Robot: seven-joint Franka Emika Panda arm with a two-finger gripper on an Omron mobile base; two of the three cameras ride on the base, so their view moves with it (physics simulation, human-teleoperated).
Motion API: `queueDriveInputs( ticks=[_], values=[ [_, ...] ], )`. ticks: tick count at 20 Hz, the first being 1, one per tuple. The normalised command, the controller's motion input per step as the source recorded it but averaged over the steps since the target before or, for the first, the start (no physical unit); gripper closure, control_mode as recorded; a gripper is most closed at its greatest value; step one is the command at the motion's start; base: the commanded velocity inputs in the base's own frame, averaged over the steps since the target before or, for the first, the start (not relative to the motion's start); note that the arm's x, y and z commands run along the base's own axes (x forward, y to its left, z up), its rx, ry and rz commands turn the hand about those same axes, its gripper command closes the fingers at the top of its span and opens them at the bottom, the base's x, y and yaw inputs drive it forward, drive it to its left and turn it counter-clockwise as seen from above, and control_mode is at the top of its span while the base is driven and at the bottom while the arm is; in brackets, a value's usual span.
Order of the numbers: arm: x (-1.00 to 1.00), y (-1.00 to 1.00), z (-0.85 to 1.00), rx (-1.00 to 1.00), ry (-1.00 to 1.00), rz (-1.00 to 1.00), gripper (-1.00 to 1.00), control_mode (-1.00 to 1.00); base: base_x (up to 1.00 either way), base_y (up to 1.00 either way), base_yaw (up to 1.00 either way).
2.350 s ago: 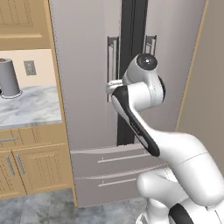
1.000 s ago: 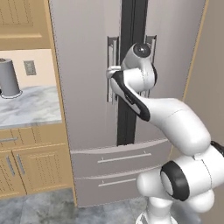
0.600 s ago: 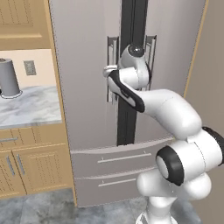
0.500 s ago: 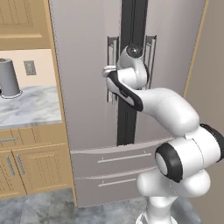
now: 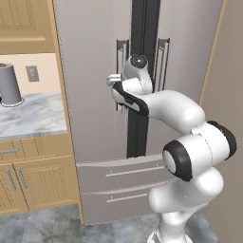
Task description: Retrieve the chicken drumstick from the fridge and place it on the saucepan with marinade on the stove.
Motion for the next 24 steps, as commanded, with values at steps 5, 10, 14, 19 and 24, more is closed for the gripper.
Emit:
queueDriveInputs(
  ticks=[5,10,14,19,24],
  values=[
    [0.51,0.00,-0.04,0.00,-0.03,0.00,-1.00,-1.00,0.00,0.00,0.00],
    [0.51,0.00,-0.12,0.00,-0.02,0.00,-1.00,-1.00,0.00,0.00,0.00],
    [0.49,0.00,-0.19,0.00,0.00,0.00,1.00,-1.00,0.00,0.00,0.00],
    [0.13,0.00,-0.08,0.00,-0.04,0.00,1.00,-1.00,0.00,0.00,0.00],
    [0.19,0.00,0.00,0.00,0.00,0.00,1.00,-1.00,0.00,0.00,0.00]
  ],
)
